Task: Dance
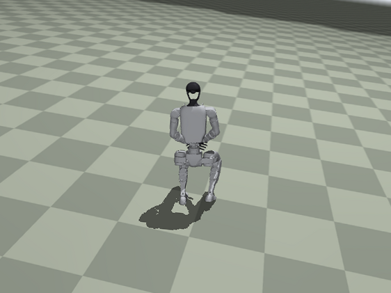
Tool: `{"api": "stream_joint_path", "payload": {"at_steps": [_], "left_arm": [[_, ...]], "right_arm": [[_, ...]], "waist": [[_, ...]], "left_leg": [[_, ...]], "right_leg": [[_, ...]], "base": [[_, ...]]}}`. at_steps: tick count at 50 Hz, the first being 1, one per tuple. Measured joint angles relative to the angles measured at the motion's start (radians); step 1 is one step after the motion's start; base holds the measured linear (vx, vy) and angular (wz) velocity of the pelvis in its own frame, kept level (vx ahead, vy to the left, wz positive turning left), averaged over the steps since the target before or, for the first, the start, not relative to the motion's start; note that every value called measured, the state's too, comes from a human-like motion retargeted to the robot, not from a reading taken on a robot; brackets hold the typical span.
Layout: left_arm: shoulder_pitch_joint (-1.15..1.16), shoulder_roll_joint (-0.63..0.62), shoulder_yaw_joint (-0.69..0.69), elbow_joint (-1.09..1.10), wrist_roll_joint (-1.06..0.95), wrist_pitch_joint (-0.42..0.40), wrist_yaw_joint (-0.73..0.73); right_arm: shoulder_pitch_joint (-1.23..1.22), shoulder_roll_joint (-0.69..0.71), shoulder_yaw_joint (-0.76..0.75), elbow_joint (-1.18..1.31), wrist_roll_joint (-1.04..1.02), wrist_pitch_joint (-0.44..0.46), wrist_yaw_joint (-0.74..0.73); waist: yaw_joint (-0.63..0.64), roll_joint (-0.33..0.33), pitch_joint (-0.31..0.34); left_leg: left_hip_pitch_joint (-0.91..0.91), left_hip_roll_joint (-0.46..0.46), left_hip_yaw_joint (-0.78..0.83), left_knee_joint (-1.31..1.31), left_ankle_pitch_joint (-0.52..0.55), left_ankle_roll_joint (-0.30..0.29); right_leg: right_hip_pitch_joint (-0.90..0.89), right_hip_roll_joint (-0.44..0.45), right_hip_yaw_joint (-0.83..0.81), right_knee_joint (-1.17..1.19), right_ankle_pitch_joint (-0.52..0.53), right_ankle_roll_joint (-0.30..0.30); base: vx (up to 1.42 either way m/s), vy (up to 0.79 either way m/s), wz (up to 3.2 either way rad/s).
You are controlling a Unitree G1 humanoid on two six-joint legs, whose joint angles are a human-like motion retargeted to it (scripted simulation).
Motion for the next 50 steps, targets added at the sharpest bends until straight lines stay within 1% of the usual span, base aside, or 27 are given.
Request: {"api": "stream_joint_path", "payload": {"at_steps": [2,5,8,12,14,16,18,20,24,25,27,30,36,38,40,45,48,50], "left_arm": [[0.017,0.038,0.045,-0.049,0.018,-0.024,0.035],[0.055,0.108,0.134,-0.130,0.052,-0.066,0.116],[0.095,0.173,0.238,-0.204,0.091,-0.102,0.226],[0.126,0.229,0.344,-0.240,0.163,-0.128,0.360],[0.119,0.241,0.356,-0.213,0.204,-0.130,0.404],[0.092,0.244,0.336,-0.154,0.248,-0.124,0.426],[0.051,0.234,0.288,-0.071,0.293,-0.110,0.431],[0.007,0.212,0.228,0.026,0.336,-0.091,0.419],[-0.053,0.142,0.111,0.234,0.405,-0.040,0.382],[-0.063,0.121,0.086,0.283,0.418,-0.026,0.372],[-0.066,0.085,0.049,0.350,0.430,-0.010,0.341],[-0.055,0.052,0.013,0.381,0.431,-0.001,0.290],[-0.030,0.066,-0.008,0.270,0.427,-0.023,0.204],[-0.025,0.085,-0.004,0.215,0.428,-0.032,0.188],[-0.021,0.105,0.006,0.161,0.427,-0.039,0.174],[-0.003,0.169,0.063,0.015,0.406,-0.055,0.146],[0.016,0.216,0.113,-0.081,0.382,-0.068,0.134],[0.029,0.249,0.152,-0.143,0.362,-0.076,0.133]], "right_arm": [[0.015,-0.034,-0.070,-0.083,0.044,-0.028,-0.055],[0.041,-0.092,-0.194,-0.222,0.093,-0.080,-0.179],[0.072,-0.141,-0.315,-0.334,0.109,-0.131,-0.329],[0.108,-0.168,-0.417,-0.376,0.108,-0.176,-0.510],[0.112,-0.161,-0.428,-0.331,0.107,-0.184,-0.571],[0.103,-0.144,-0.415,-0.247,0.111,-0.185,-0.606],[0.086,-0.118,-0.385,-0.134,0.119,-0.181,-0.621],[0.067,-0.086,-0.347,-0.013,0.132,-0.169,-0.616],[0.048,-0.026,-0.274,0.183,0.158,-0.130,-0.571],[0.047,-0.014,-0.261,0.220,0.168,-0.122,-0.555],[0.059,0.002,-0.243,0.255,0.194,-0.109,-0.525],[0.094,-0.002,-0.231,0.253,0.233,-0.100,-0.488],[0.165,-0.070,-0.235,0.147,0.247,-0.112,-0.473],[0.180,-0.098,-0.241,0.107,0.230,-0.119,-0.480],[0.191,-0.126,-0.251,0.068,0.214,-0.126,-0.489],[0.199,-0.189,-0.283,-0.059,0.154,-0.140,-0.525],[0.197,-0.223,-0.309,-0.161,0.116,-0.152,-0.552],[0.197,-0.245,-0.329,-0.236,0.089,-0.162,-0.572]], "waist": [[0.006,-0.017,-0.014],[0.013,-0.044,-0.027],[0.018,-0.069,-0.034],[0.009,-0.100,-0.039],[-0.005,-0.114,-0.045],[-0.025,-0.125,-0.057],[-0.049,-0.134,-0.073],[-0.070,-0.141,-0.086],[-0.078,-0.151,-0.078],[-0.078,-0.151,-0.071],[-0.082,-0.145,-0.058],[-0.084,-0.128,-0.043],[-0.085,-0.077,-0.031],[-0.084,-0.061,-0.031],[-0.083,-0.046,-0.032],[-0.081,-0.013,-0.019],[-0.079,0.007,-0.001],[-0.076,0.017,0.013]], "left_leg": [[0.013,0.018,-0.006,-0.050,-0.003,0.005],[0.039,0.051,-0.017,-0.139,0.011,0.007],[0.068,0.095,-0.025,-0.246,0.043,0.008],[0.098,0.137,-0.047,-0.423,0.134,-0.007],[0.102,0.134,-0.078,-0.532,0.207,-0.035],[0.097,0.119,-0.118,-0.647,0.279,-0.067],[0.086,0.102,-0.154,-0.757,0.321,-0.087],[0.074,0.090,-0.179,-0.843,0.317,-0.091],[0.051,0.094,-0.188,-0.896,0.268,-0.072],[0.043,0.099,-0.182,-0.896,0.268,-0.066],[0.033,0.118,-0.134,-0.882,0.281,-0.044],[0.023,0.124,-0.078,-0.869,0.324,-0.025],[0.002,0.012,-0.081,-0.932,0.490,-0.053],[-0.007,-0.024,-0.084,-0.970,0.541,-0.056],[-0.020,-0.046,-0.085,-1.006,0.580,-0.052],[-0.060,-0.081,-0.088,-1.058,0.627,-0.032],[-0.088,-0.093,-0.091,-1.047,0.618,-0.021],[-0.107,-0.096,-0.092,-1.028,0.592,-0.011]], "right_leg": [[-0.002,0.012,-0.028,-0.012,0.063,0.036],[-0.011,0.044,-0.064,-0.042,0.200,0.116],[-0.030,0.042,-0.086,-0.091,0.286,0.156],[-0.069,0.010,-0.093,-0.212,0.355,0.162],[-0.090,-0.001,-0.089,-0.311,0.380,0.156],[-0.111,-0.009,-0.084,-0.426,0.401,0.150],[-0.127,-0.017,-0.084,-0.534,0.398,0.139],[-0.133,-0.034,-0.101,-0.612,0.354,0.112],[-0.125,-0.087,-0.167,-0.644,0.193,0.025],[-0.121,-0.098,-0.183,-0.643,0.167,0.008],[-0.110,-0.117,-0.204,-0.651,0.153,-0.014],[-0.098,-0.124,-0.213,-0.688,0.187,-0.023],[-0.099,-0.067,-0.128,-0.813,0.376,0.049],[-0.104,-0.061,-0.114,-0.851,0.431,0.060],[-0.110,-0.061,-0.110,-0.883,0.466,0.057],[-0.131,-0.063,-0.110,-0.936,0.508,0.040],[-0.144,-0.055,-0.108,-0.949,0.521,0.032],[-0.154,-0.045,-0.104,-0.951,0.518,0.026]], "base": [[0.25,-0.12,-0.05],[0.24,-0.17,0.05],[0.24,-0.23,0.22],[0.24,-0.30,0.58],[0.24,-0.35,0.90],[0.23,-0.39,1.11],[0.21,-0.40,1.30],[0.19,-0.40,1.37],[0.13,-0.35,1.22],[0.07,-0.28,1.24],[0.04,-0.24,1.28],[0.01,-0.17,1.21],[-0.04,-0.08,1.19],[-0.08,-0.02,1.08],[-0.09,0.01,1.01],[-0.10,0.03,0.82],[-0.11,0.05,0.54],[-0.10,0.05,0.35]]}}
